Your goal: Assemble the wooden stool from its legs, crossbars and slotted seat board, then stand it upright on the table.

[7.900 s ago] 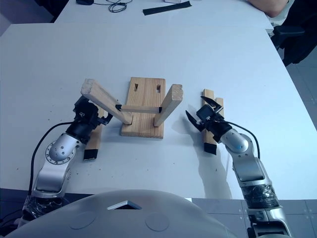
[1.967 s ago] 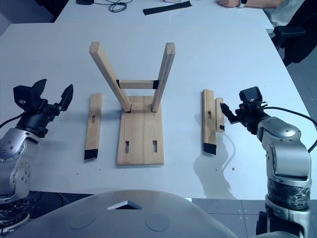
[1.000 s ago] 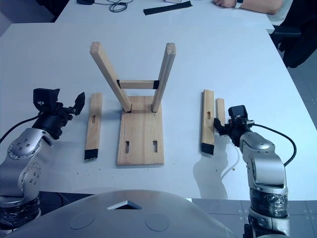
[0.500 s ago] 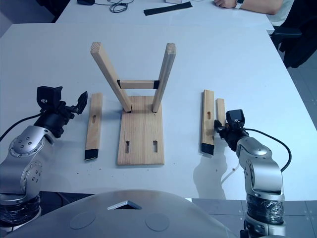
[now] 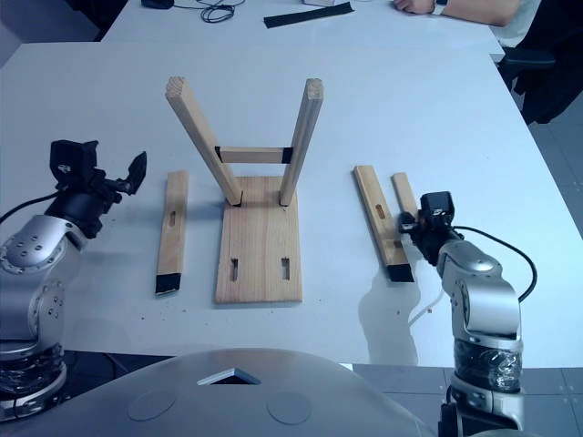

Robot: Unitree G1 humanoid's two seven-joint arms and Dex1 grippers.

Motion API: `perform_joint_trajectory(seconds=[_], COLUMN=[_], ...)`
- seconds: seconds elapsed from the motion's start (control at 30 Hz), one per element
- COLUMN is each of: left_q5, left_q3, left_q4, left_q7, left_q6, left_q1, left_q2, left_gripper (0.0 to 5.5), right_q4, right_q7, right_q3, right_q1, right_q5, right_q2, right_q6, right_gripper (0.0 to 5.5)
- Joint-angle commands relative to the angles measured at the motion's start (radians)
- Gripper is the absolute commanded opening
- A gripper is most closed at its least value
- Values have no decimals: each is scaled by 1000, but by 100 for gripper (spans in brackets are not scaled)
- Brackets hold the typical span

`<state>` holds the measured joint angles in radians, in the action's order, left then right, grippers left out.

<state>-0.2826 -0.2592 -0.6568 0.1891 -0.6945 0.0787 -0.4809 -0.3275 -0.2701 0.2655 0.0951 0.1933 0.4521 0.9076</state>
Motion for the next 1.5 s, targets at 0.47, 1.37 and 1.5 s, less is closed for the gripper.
perform_joint_trajectory(seconds=[0.47,1.37,1.5], left_q5=[-832,-1196,-1162], left_q3=[-210,158,199], left_q4=[-20,48,22], left_q7=[221,229,275], left_q6=[-143,-143,-141], left_q1=[-304,-328,-317], left_q2=[-70,-56,-59], left_gripper=[406,406,406], right_q4=[-87,-138,-145], right_q7=[-353,-588,-585], right_q3=[245,-74,-98], right_q1=[-467,-411,-418], right_q5=[814,1109,1110], right_q2=[85,181,177], right_q6=[145,163,156], right_gripper=[133,133,133])
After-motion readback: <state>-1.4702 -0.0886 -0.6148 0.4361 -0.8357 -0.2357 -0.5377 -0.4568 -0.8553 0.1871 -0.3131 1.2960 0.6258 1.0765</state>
